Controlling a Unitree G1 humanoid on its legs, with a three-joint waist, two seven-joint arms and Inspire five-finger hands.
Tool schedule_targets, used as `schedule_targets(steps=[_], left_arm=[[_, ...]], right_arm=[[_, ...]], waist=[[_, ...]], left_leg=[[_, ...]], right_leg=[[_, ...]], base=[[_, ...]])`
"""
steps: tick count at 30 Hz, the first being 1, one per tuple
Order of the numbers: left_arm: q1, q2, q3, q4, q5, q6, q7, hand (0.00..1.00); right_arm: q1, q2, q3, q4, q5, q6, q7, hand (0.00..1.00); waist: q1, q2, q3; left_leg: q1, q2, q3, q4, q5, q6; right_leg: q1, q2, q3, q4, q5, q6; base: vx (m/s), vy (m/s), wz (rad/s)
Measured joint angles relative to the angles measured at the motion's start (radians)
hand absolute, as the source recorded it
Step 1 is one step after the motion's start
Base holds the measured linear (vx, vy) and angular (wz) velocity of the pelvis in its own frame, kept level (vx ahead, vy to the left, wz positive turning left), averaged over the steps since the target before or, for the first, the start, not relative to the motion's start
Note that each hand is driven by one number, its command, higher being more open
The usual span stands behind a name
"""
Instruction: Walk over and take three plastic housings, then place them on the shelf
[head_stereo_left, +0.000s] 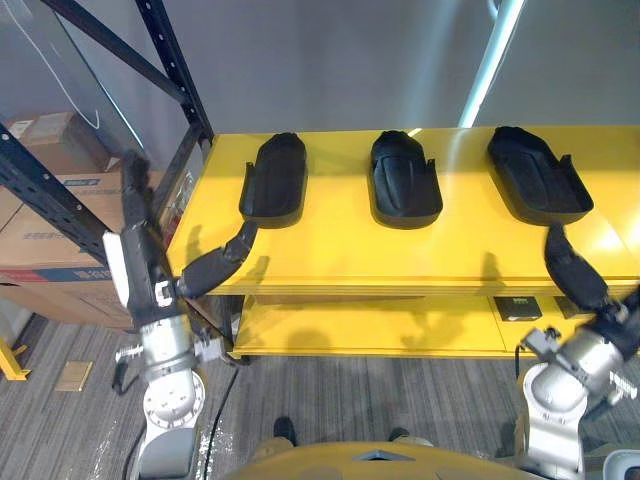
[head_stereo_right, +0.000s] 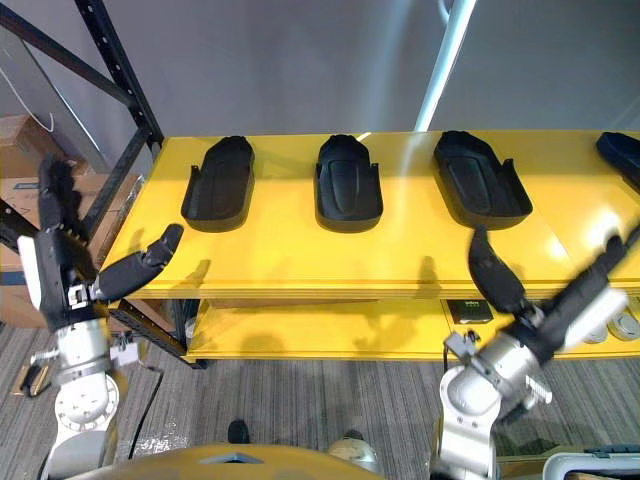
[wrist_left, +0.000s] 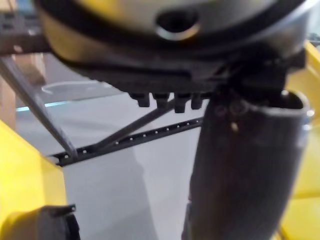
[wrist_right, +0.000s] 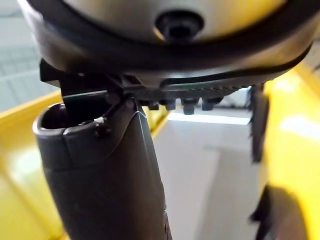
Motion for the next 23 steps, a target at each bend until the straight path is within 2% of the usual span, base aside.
schedule_targets(steps=[2,4,8,12,15,19,23], left_arm=[[0.045,-0.008,-0.052,0.058,0.04,-0.066,0.053,1.0],[0.054,-0.007,-0.098,0.109,0.048,-0.098,0.059,1.0],[0.046,0.007,-0.181,0.297,0.075,-0.103,0.095,1.0],[0.046,0.015,-0.184,0.441,0.071,-0.073,0.182,1.0],[0.053,0.015,-0.183,0.546,0.073,-0.04,0.257,1.0],[0.052,0.001,-0.188,0.7,0.075,0.028,0.325,1.0],[0.052,-0.067,-0.133,0.882,0.064,0.073,0.427,1.0]], right_arm=[[0.035,0.039,-0.002,0.157,0.055,0.0,-0.068,1.0],[0.043,0.044,0.003,0.261,0.083,0.0,-0.088,1.0],[0.02,0.036,0.0,0.556,0.194,-0.013,-0.092,1.0],[0.011,0.034,-0.001,0.744,0.362,-0.018,-0.081,1.0],[0.012,0.034,0.0,0.873,0.484,-0.017,-0.054,1.0],[0.018,0.036,0.005,0.962,0.543,0.001,-0.014,1.0],[0.02,0.037,0.025,1.045,0.553,0.05,0.06,1.0]], waist=[[0.001,-0.001,-0.001],[0.003,0.002,-0.002],[-0.001,0.004,-0.012],[0.004,0.001,-0.022],[0.01,-0.016,-0.018],[0.013,-0.037,-0.023],[0.034,-0.058,-0.023]], left_leg=[[-0.002,0.0,0.006,0.0,-0.003,-0.003],[-0.002,0.0,0.01,0.0,-0.005,-0.003],[0.005,-0.001,0.014,0.0,-0.009,-0.003],[0.006,-0.001,0.005,0.0,-0.01,-0.005],[0.017,-0.005,-0.01,0.0,-0.01,-0.005],[0.023,-0.006,-0.027,0.0,-0.01,-0.005],[0.031,-0.007,-0.032,-0.001,-0.011,-0.006]], right_leg=[[-0.006,0.0,0.005,-0.001,0.0,0.0],[-0.007,0.001,0.009,-0.003,0.0,0.0],[-0.005,0.002,0.014,-0.005,-0.003,-0.003],[0.002,0.002,0.004,-0.005,-0.009,-0.01],[0.022,-0.001,-0.014,-0.005,-0.018,-0.01],[0.041,-0.002,-0.034,-0.005,-0.028,-0.003],[0.051,-0.002,-0.039,-0.006,-0.03,-0.001]], base=[[0.02,-0.004,-0.07],[0.01,-0.004,-0.06],[0.01,-0.003,-0.05],[0.01,-0.007,0.06],[0.0,-0.001,0.14],[0.0,-0.006,0.13],[0.0,-0.001,0.01]])
